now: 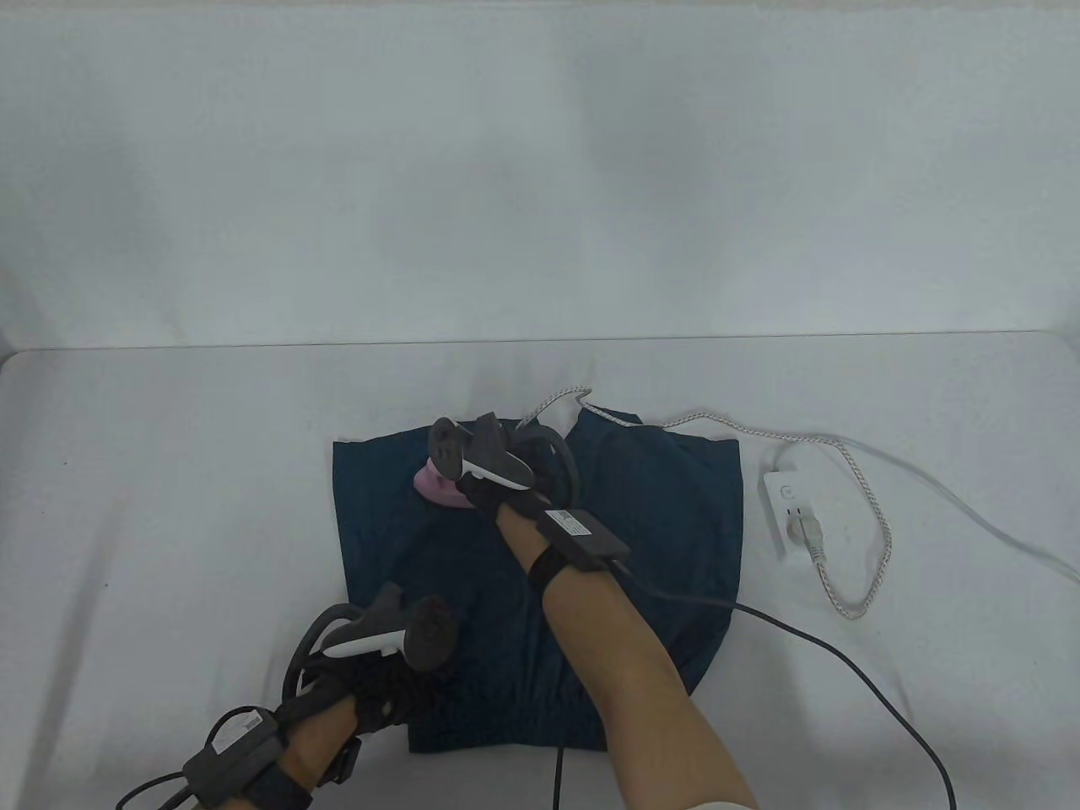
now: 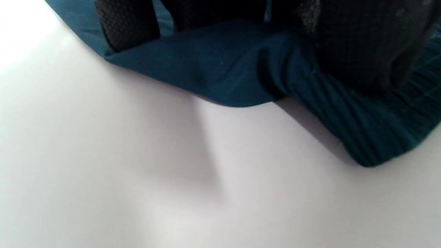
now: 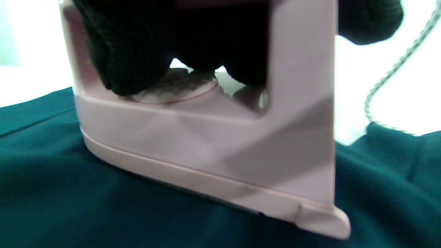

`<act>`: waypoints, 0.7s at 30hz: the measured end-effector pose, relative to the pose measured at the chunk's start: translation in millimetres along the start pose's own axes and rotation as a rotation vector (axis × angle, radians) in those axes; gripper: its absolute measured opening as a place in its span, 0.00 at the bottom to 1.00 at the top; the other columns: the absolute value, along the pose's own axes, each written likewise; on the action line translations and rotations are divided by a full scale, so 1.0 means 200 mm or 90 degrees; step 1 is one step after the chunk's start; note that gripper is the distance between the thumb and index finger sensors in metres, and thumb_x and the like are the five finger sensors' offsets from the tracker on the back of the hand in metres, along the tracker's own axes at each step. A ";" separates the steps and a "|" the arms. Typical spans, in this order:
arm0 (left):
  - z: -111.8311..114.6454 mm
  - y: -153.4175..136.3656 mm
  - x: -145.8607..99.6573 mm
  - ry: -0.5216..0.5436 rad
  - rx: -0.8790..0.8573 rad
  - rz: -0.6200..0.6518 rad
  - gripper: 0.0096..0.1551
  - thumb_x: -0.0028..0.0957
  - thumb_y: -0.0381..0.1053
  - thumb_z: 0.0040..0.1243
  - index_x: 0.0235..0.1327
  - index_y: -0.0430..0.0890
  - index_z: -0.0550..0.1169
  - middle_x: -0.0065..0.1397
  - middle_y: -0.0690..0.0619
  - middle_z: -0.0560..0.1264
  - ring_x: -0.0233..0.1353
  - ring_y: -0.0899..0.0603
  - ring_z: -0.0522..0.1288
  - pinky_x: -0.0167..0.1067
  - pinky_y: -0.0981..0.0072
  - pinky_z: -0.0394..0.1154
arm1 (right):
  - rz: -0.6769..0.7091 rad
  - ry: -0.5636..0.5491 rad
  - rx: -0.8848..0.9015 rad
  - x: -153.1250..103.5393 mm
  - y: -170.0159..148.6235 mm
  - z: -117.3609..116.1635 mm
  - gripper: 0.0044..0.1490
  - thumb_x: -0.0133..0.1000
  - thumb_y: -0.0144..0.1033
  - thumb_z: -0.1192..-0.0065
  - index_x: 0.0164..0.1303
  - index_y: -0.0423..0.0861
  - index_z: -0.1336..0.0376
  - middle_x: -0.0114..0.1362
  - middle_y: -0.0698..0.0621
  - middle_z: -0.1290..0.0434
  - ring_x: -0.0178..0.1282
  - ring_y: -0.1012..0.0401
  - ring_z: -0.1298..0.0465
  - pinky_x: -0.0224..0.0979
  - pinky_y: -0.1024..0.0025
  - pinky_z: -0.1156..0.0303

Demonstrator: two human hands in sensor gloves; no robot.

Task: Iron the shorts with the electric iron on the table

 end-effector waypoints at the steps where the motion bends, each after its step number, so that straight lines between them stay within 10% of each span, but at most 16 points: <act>1: 0.00 0.00 0.00 -0.001 -0.001 0.001 0.41 0.43 0.66 0.69 0.71 0.64 0.65 0.77 0.56 0.62 0.67 0.46 0.72 0.71 0.40 0.67 | 0.009 0.002 0.007 0.00 0.04 0.00 0.37 0.46 0.51 0.23 0.67 0.65 0.37 0.58 0.64 0.24 0.53 0.63 0.19 0.56 0.45 0.24; 21: 0.00 0.00 0.00 -0.004 -0.003 0.003 0.41 0.43 0.66 0.69 0.71 0.64 0.65 0.77 0.56 0.62 0.68 0.46 0.71 0.71 0.40 0.67 | 0.083 0.008 0.018 0.00 0.30 -0.01 0.35 0.46 0.50 0.23 0.65 0.66 0.35 0.55 0.64 0.23 0.50 0.63 0.19 0.54 0.45 0.24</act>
Point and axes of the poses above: the tracker on the back of each hand, its own y axis roughly to the thumb side, its own x axis roughly from the wrist to the fingertips, z = x × y, the point moved 1 cm from there along x, roughly from the wrist to the fingertips
